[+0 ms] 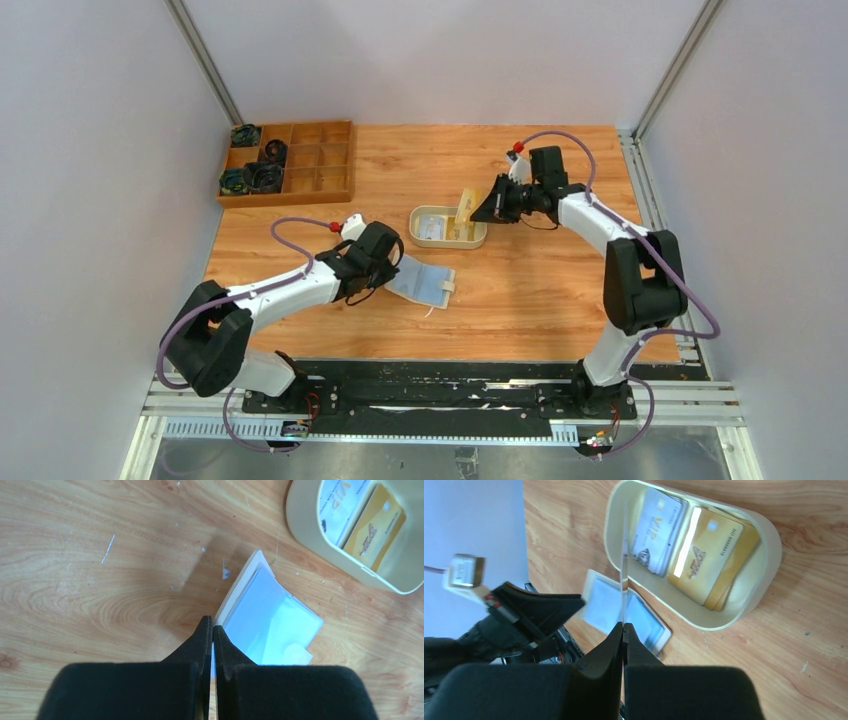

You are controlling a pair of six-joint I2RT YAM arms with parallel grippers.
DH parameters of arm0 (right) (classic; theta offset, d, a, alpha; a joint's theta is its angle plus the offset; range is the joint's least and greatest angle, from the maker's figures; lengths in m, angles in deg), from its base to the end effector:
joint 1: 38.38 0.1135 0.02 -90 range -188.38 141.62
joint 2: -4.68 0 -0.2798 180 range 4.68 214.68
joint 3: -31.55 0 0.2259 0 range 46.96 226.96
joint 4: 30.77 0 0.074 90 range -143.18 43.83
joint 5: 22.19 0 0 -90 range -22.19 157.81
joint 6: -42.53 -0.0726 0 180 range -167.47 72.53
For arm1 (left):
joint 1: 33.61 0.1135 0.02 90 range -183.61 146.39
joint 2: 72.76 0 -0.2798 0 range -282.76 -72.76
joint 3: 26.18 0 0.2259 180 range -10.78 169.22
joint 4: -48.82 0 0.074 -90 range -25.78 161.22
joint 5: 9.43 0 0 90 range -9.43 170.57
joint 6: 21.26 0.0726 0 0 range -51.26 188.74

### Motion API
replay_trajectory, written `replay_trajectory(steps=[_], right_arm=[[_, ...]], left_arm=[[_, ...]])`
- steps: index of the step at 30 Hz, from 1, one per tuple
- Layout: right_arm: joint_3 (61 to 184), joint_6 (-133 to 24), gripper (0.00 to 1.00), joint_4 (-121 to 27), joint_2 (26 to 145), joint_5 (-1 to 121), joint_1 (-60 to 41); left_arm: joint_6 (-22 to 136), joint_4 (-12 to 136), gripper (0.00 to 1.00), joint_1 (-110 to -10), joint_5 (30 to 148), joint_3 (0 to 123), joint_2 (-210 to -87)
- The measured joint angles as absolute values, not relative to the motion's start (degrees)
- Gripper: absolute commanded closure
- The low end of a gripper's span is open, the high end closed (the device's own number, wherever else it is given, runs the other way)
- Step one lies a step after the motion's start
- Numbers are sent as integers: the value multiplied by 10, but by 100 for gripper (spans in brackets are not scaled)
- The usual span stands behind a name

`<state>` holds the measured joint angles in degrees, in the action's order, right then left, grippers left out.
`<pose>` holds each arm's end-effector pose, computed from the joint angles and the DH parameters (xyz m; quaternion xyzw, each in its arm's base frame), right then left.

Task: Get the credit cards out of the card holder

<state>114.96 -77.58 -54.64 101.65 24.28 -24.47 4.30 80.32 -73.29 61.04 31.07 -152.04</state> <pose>0.3511 0.1385 0.2613 -0.0452 0.8475 0.4624 0.2567 0.2172 -0.1486 0.1892 -0.2525 0.9029 -0.1442 0.3166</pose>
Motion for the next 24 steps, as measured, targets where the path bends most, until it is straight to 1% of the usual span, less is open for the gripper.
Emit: replay_trajectory(steps=[4,8,17,24], right_arm=[[1171,-762,100,-577,1075,241,-245],[1176,-750,100,-594,1110,239,-245],[1199,-728,100,-614,1142,239,-245],[1214,-718,96,-628,1161,239,-245]], left_arm=[[56,815,100,-725,611,328,-1520],[62,823,100,-720,612,336,-1520],[66,832,100,-716,615,339,-1525],[66,837,100,-715,615,339,-1525]])
